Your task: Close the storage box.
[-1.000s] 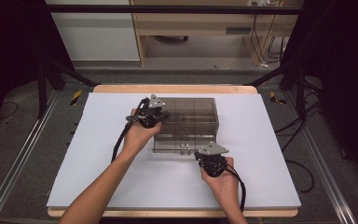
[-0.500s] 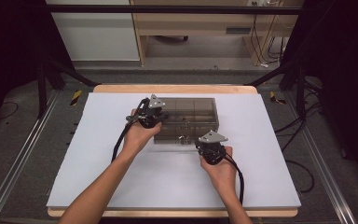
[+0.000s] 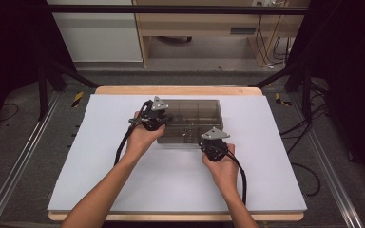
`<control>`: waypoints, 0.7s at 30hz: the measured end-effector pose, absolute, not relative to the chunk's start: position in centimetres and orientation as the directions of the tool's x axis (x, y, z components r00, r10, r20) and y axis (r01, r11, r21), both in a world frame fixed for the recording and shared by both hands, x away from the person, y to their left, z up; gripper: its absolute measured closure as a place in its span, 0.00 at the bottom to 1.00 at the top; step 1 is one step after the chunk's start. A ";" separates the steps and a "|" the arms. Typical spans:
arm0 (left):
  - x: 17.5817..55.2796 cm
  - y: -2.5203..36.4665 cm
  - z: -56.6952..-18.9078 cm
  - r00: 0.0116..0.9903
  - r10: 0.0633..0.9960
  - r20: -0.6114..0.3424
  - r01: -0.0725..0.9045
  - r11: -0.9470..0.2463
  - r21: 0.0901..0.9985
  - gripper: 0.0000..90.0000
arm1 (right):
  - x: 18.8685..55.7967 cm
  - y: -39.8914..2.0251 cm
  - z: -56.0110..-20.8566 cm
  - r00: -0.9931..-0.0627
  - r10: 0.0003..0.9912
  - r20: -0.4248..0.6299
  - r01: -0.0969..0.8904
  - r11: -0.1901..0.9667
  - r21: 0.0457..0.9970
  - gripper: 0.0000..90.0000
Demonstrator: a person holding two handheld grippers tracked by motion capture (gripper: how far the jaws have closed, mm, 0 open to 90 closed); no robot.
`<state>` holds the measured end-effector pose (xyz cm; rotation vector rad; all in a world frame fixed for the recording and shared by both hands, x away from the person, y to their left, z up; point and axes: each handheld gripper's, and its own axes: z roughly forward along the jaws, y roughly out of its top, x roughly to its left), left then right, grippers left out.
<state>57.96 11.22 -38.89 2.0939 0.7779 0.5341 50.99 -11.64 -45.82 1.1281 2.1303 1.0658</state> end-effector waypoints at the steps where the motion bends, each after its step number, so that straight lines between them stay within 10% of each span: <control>1: 58.0 11.2 -38.9 0.719 0.687 0.101 0.339 -0.474 0.813 1.00 | 51.0 -11.6 -45.8 -0.531 0.845 -0.063 0.456 0.347 0.819 1.00; 21: 57.8 11.0 -39.0 0.720 0.687 0.101 0.334 -0.471 0.817 1.00 | 52.5 -11.6 -45.9 -0.515 0.857 -0.025 0.456 0.299 0.839 1.00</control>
